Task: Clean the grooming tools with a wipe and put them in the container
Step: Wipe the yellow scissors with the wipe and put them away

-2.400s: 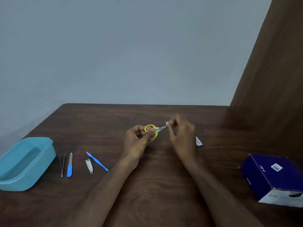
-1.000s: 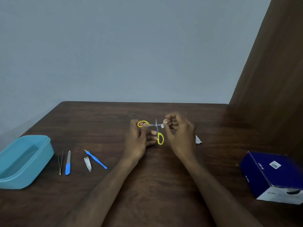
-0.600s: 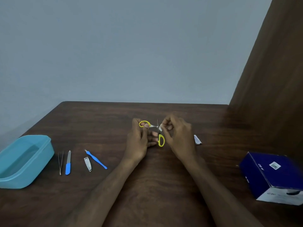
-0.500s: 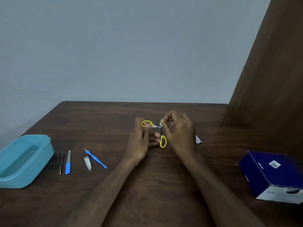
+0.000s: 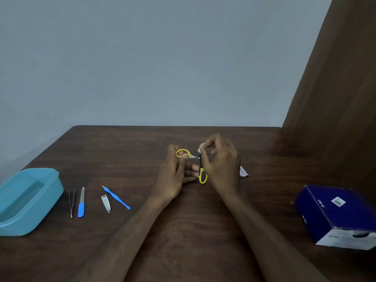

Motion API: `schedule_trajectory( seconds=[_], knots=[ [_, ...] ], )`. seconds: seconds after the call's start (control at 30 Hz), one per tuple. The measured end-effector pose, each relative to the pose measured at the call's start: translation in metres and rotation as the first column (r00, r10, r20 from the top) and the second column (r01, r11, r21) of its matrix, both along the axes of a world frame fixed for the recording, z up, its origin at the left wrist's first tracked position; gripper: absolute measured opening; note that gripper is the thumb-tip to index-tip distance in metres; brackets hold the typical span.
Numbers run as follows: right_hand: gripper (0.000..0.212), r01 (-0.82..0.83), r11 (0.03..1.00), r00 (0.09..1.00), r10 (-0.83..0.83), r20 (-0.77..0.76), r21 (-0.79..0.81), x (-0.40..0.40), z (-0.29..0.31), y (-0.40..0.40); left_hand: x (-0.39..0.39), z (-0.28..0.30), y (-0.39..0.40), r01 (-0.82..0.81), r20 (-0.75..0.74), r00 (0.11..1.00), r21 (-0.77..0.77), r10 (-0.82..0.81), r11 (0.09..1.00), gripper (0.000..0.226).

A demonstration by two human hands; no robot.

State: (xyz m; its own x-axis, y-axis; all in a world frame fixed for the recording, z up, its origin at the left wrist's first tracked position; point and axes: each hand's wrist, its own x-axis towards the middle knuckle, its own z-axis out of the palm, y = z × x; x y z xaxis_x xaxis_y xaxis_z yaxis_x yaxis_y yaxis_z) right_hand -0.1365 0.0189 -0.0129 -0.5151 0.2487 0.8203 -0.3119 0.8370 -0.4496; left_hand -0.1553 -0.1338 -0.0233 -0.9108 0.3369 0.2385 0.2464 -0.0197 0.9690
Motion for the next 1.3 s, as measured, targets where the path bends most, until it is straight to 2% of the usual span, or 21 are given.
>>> schedule_trajectory(
  seconds=[0.1, 0.2, 0.27, 0.33, 0.4, 0.5, 0.53, 0.57, 0.67, 0.73, 0.8, 0.83, 0.87, 0.93, 0.97, 1.03, 1.1, 1.13, 1.2, 1.27, 1.3],
  knots=[
    [0.025, 0.044, 0.978, 0.999, -0.048, -0.014, -0.206, -0.001, 0.005, 0.005, 0.001, 0.0, 0.0, -0.017, 0.014, 1.0, 0.013, 0.017, 1.0, 0.013],
    [0.033, 0.002, 0.934, 0.986, 0.058, 0.159, -0.358, -0.003, 0.001, 0.008, 0.0, 0.001, 0.0, -0.007, 0.013, 1.0, 0.016, 0.007, 1.0, 0.013],
    [0.032, -0.051, 0.89, 0.943, 0.192, 0.271, -0.452, -0.008, -0.004, 0.011, 0.001, 0.001, 0.0, -0.004, 0.013, 1.0, 0.013, 0.004, 1.0, 0.013],
    [0.029, -0.139, 0.801, 0.876, 0.373, 0.304, -0.583, -0.011, -0.002, 0.013, 0.0, 0.002, 0.0, -0.006, 0.014, 1.0, 0.002, 0.006, 1.0, 0.013],
    [0.028, -0.177, 0.673, 0.819, 0.505, 0.272, -0.718, -0.01, 0.005, 0.013, 0.0, 0.001, 0.0, 0.002, 0.017, 1.0, -0.009, -0.002, 1.0, 0.013],
    [0.038, -0.131, 0.44, 0.834, 0.534, 0.142, -0.888, -0.009, 0.013, 0.017, 0.0, 0.0, 0.0, 0.018, 0.015, 1.0, -0.015, -0.018, 1.0, 0.012],
    [0.041, -0.119, 0.381, 0.847, 0.52, 0.106, -0.917, -0.009, 0.014, 0.019, 0.0, 0.0, 0.0, 0.017, 0.014, 1.0, -0.015, -0.017, 1.0, 0.012],
    [0.041, -0.108, 0.376, 0.859, 0.502, 0.104, -0.92, -0.009, 0.014, 0.021, 0.0, 0.0, 0.0, 0.015, 0.013, 1.0, -0.014, -0.015, 1.0, 0.012],
    [0.032, -0.092, 0.557, 0.845, 0.482, 0.231, -0.825, -0.008, 0.009, 0.024, 0.0, 0.0, 0.0, 0.01, 0.007, 1.0, -0.013, -0.01, 1.0, 0.012],
    [0.03, -0.092, 0.563, 0.807, 0.526, 0.27, -0.821, -0.006, 0.009, 0.024, -0.001, 0.0, 0.0, 0.007, 0.013, 1.0, -0.016, -0.007, 1.0, 0.013],
    [0.03, -0.105, 0.501, 0.82, 0.532, 0.21, -0.859, -0.005, 0.011, 0.026, -0.001, 0.0, 0.0, 0.0, 0.022, 1.0, -0.016, 0.0, 1.0, 0.012],
    [0.03, -0.124, 0.516, 0.86, 0.482, 0.169, -0.847, -0.004, 0.013, 0.027, -0.001, 0.0, 0.0, -0.006, 0.025, 1.0, -0.015, 0.006, 1.0, 0.012],
    [0.032, -0.135, 0.616, 0.905, 0.396, 0.156, -0.776, -0.003, 0.012, 0.029, -0.001, 0.0, 0.0, -0.016, 0.029, 0.999, -0.011, 0.016, 1.0, 0.012],
    [0.033, -0.123, 0.89, 0.967, 0.206, 0.148, -0.44, 0.002, 0.009, 0.03, -0.002, 0.0, 0.001, -0.038, 0.047, 0.998, 0.002, 0.038, 0.999, 0.013],
    [0.033, -0.115, 0.965, 0.981, 0.147, 0.123, -0.234, 0.004, 0.006, 0.029, -0.002, 0.0, 0.001, -0.045, 0.061, 0.997, 0.014, 0.044, 0.999, 0.014],
    [0.028, -0.088, 0.991, 0.994, 0.08, 0.08, 0.101, 0.006, 0.001, 0.022, -0.003, -0.001, 0.001, -0.054, 0.087, 0.995, 0.041, 0.05, 0.998, 0.016],
    [0.024, -0.021, 0.955, 0.998, 0.002, 0.063, 0.297, 0.004, -0.001, 0.02, -0.004, 0.0, 0.001, -0.063, 0.108, 0.993, 0.062, 0.056, 0.996, 0.018],
    [0.024, 0.021, 0.944, 0.998, -0.041, 0.052, 0.329, 0.003, -0.001, 0.022, -0.004, 0.0, 0.001, -0.067, 0.117, 0.991, 0.071, 0.058, 0.995, 0.02],
    [0.026, 0.122, 0.95, 0.989, -0.14, 0.043, 0.289, 0.003, 0.001, 0.031, -0.004, 0.001, 0.001, -0.073, 0.126, 0.99, 0.088, 0.061, 0.994, 0.02],
    [0.029, 0.176, 0.975, 0.982, -0.183, 0.048, 0.133, 0.005, 0.003, 0.038, -0.003, 0.001, 0.001, -0.068, 0.119, 0.991, 0.083, 0.058, 0.994, 0.021],
    [0.031, 0.134, 0.991, 0.989, -0.134, 0.069, 0.001, 0.005, 0.004, 0.039, -0.003, 0.001, 0.001, -0.059, 0.105, 0.993, 0.067, 0.052, 0.996, 0.021]
  ],
)
